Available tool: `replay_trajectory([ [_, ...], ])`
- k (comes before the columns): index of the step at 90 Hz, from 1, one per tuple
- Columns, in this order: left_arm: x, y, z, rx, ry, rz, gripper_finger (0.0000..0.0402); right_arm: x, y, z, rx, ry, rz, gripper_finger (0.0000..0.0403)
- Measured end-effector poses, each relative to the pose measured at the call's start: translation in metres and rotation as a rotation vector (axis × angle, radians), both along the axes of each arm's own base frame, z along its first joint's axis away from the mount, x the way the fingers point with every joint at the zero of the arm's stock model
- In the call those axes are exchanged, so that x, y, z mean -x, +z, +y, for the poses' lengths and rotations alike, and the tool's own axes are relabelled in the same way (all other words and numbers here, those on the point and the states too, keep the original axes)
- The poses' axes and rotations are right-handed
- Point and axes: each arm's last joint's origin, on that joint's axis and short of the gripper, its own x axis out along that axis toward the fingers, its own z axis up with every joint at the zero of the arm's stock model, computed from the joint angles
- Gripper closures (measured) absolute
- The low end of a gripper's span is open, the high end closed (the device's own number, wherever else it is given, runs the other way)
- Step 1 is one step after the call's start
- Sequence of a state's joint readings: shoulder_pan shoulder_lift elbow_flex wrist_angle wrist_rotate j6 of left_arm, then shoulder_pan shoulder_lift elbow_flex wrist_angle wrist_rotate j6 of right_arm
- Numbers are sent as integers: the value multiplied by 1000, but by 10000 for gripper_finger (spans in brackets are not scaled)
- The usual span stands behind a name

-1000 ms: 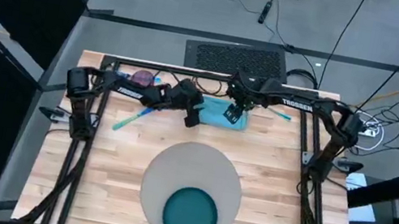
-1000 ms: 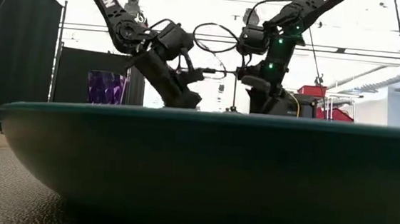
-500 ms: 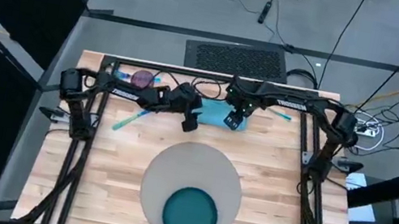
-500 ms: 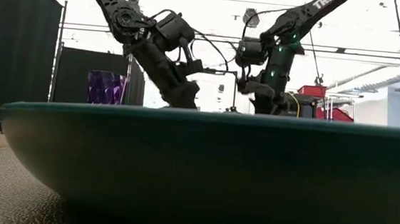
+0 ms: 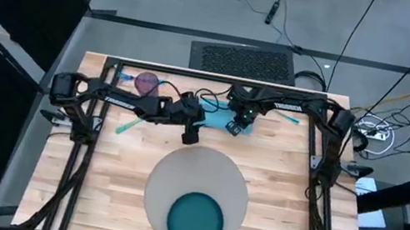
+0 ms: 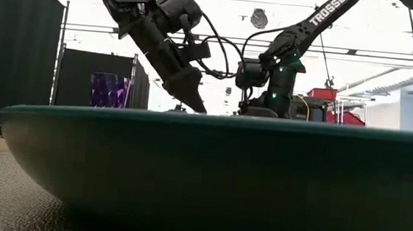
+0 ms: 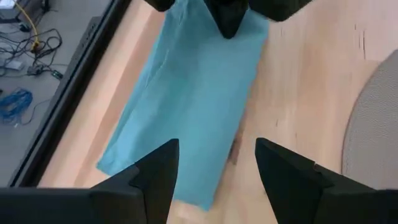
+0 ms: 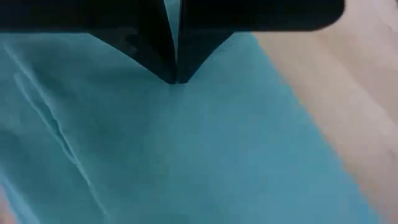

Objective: Set table place
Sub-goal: Fold the blue napkin

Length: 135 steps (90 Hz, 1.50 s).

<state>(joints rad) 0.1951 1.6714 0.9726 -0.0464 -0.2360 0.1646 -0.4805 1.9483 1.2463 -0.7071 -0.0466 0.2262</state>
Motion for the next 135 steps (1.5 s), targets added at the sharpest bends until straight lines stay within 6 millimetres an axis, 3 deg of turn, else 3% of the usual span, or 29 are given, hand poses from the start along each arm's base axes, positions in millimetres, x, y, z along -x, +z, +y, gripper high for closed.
replay_trajectory([
  [17, 3, 8, -5, -11, -7, -10, 204, -23, 6, 28, -134, 88, -172, 402],
  [26, 5, 15, -8, -15, -15, -22, 204, -35, 32, 41, -98, 161, -256, 402],
  [33, 8, 21, -10, -23, -15, -32, 204, -37, 52, 42, -51, 202, -290, 403],
  [44, 11, 27, -13, -34, -13, -27, 204, -31, 67, 31, 18, 214, -265, 403],
  [49, 13, 28, -15, -31, -11, -27, 204, -24, 64, 22, -19, 202, -238, 403],
  [60, 13, 28, -21, -28, -17, -20, 204, -9, 38, 6, -42, 165, -97, 403],
  [75, 13, 27, -25, -22, -17, -11, 204, -3, 29, -2, -56, 115, -86, 403],
  [88, 16, 23, -26, -21, -15, 4, 204, 2, 17, 7, -113, 69, -54, 403],
  [100, 16, 23, -26, -22, -16, 4, 204, 1, 8, 29, -192, 92, -30, 403],
  [116, 16, 23, -25, -24, -17, 5, 204, -14, 24, 53, -180, 199, -65, 403],
  [135, 17, 22, -26, -10, -6, 22, 204, -16, 68, 42, -55, 225, -165, 403],
])
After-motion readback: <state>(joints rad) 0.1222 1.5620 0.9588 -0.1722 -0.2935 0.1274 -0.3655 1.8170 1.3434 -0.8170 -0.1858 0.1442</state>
